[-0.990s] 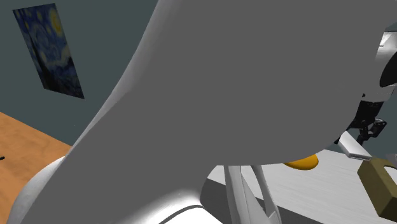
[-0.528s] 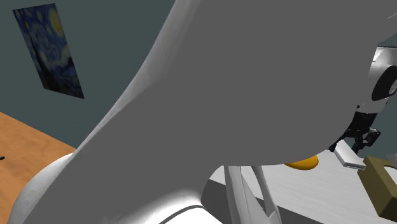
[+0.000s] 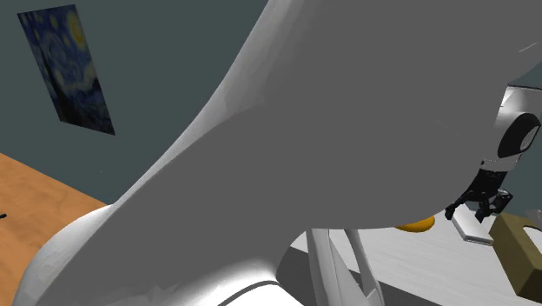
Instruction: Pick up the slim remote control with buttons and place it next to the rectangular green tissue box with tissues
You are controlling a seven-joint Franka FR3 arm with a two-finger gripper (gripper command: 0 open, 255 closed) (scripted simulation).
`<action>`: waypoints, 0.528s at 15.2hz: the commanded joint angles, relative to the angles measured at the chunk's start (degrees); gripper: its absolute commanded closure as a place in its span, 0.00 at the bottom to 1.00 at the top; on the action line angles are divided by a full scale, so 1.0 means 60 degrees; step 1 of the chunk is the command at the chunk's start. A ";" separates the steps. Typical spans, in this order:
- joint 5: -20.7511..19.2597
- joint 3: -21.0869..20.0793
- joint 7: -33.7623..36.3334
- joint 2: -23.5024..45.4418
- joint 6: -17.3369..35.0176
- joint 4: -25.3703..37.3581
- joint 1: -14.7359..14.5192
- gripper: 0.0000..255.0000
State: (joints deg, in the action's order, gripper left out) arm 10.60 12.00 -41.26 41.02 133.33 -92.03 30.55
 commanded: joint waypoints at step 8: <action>0.0049 -0.0051 -0.0017 0.0265 0.0206 0.0024 0.0030 1.00</action>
State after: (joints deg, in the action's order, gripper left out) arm 10.89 11.65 -41.34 42.55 134.56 -91.88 30.66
